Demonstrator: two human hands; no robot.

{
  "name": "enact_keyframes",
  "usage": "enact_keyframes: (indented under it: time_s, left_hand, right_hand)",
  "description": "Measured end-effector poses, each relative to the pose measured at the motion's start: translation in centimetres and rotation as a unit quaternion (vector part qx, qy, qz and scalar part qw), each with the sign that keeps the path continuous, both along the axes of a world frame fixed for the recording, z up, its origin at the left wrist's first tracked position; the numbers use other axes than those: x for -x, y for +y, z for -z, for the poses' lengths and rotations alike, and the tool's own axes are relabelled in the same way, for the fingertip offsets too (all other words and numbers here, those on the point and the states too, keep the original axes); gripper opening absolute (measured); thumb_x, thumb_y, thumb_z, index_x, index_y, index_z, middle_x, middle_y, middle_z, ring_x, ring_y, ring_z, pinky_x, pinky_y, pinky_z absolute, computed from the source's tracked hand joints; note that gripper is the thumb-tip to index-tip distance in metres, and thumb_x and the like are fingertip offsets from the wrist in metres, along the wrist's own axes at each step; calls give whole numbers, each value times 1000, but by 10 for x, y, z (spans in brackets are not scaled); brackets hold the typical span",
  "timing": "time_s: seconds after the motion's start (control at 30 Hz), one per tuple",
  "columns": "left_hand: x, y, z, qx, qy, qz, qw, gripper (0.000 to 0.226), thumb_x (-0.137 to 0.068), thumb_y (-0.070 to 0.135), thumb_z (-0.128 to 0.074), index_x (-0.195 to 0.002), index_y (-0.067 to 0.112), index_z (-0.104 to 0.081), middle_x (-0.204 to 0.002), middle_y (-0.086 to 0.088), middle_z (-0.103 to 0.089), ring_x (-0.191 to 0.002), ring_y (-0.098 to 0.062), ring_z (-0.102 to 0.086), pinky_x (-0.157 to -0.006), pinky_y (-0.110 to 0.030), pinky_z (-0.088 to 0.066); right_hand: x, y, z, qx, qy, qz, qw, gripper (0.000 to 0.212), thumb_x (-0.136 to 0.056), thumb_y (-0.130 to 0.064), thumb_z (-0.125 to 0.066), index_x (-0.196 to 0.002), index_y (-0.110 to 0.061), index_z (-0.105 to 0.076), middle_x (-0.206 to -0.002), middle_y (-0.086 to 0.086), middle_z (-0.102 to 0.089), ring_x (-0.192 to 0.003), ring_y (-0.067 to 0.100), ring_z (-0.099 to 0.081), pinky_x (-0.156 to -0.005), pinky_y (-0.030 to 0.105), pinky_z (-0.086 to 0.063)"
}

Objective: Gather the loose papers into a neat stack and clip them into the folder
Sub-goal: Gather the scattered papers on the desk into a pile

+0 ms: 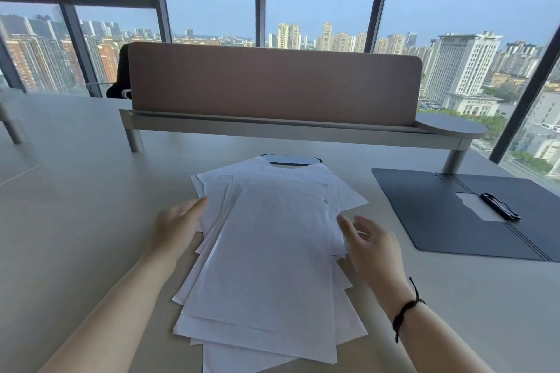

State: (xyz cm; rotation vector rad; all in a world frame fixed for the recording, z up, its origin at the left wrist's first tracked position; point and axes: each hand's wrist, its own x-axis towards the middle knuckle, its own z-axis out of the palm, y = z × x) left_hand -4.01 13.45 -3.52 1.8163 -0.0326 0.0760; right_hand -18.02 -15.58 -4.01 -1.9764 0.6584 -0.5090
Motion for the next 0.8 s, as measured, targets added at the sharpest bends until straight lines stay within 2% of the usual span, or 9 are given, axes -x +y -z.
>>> enact_keyframes:
  time_s: [0.03, 0.1, 0.2, 0.33, 0.4, 0.53, 0.67, 0.73, 0.8]
  left_hand:
    - [-2, -3, -5, 59, 22, -29, 998, 23, -85, 44, -66, -86, 22, -71, -102, -13, -74, -90, -28, -65, -93, -45, -51]
    - [-2, -6, -13, 137, 90, -22, 986, 28, -89, 36, -67, -103, 12, -71, -121, -23, -69, -99, -30, -65, -96, -47, -51]
    - [-3, -8, -20, 181, 188, 54, 964, 71, -86, 44, -69, -142, 5, -49, -140, -24, -54, -123, -33, -58, -102, -41, -47]
    - [-2, -12, -31, 179, 236, 103, 950, 97, -73, 50, -76, -150, 5, -35, -141, -24, -48, -123, -33, -58, -94, -40, -50]
    - [-3, -14, -33, 187, 249, 88, 946, 86, -82, 48, -71, -147, 2, -38, -130, -23, -56, -109, -31, -64, -88, -39, -52]
    - [2, -23, -30, 156, 260, 121, 945, 56, -85, 45, -68, -124, 5, -62, -75, -8, -73, -62, -20, -70, -67, -35, -51]
    - [16, -35, -23, 75, 220, 200, 952, 23, -89, 22, -72, -104, 7, -78, -101, -14, -79, -85, -28, -77, -81, -40, -59]
    - [21, -37, -20, -19, 161, 213, 964, 12, -87, 12, -74, -97, 10, -79, -102, -12, -79, -91, -29, -77, -83, -41, -61]
    - [25, -39, -18, -87, 98, 209, 969, 12, -86, 7, -72, -93, 15, -78, -96, -7, -80, -89, -27, -77, -84, -42, -60]
  right_hand:
    - [-4, -1, -3, -93, -34, 6, 995, 79, -76, -66, -67, -113, 4, -70, -90, 18, -67, -82, 19, -60, -81, 37, -50]
    - [-13, -5, -10, -251, -60, 20, 966, 74, -75, -57, -74, -96, 14, -64, -82, 25, -50, -77, 26, -51, -76, 40, -49]
    - [-25, -6, -21, -402, -40, 21, 914, 56, -88, -38, -76, -118, 5, -59, -112, 19, -62, -100, 35, -68, -81, 44, -59]
    - [-33, -7, -22, -483, -39, 5, 875, 71, -89, -36, -75, -142, -1, -44, -129, 26, -56, -111, 40, -66, -76, 50, -59]
    - [-32, -8, -18, -492, -54, 13, 869, 73, -87, -36, -76, -142, -2, -43, -128, 25, -58, -108, 38, -67, -74, 48, -59]
    - [-24, 0, -17, -480, -22, -67, 874, 53, -90, -36, -73, -125, 1, -56, -102, 24, -74, -84, 36, -72, -79, 46, -59]
    - [-16, 16, -14, -308, 28, -134, 941, 18, -99, -12, -61, -104, 0, -73, -88, 18, -80, -69, 29, -78, -60, 38, -62]
    - [-13, 19, -12, -200, 59, -156, 965, 17, -100, -12, -58, -97, -9, -75, -85, 15, -81, -69, 30, -78, -55, 43, -63]
    - [-12, 21, -12, -181, 62, -162, 968, 17, -100, -12, -59, -96, -10, -75, -86, 15, -81, -69, 30, -77, -56, 41, -62]
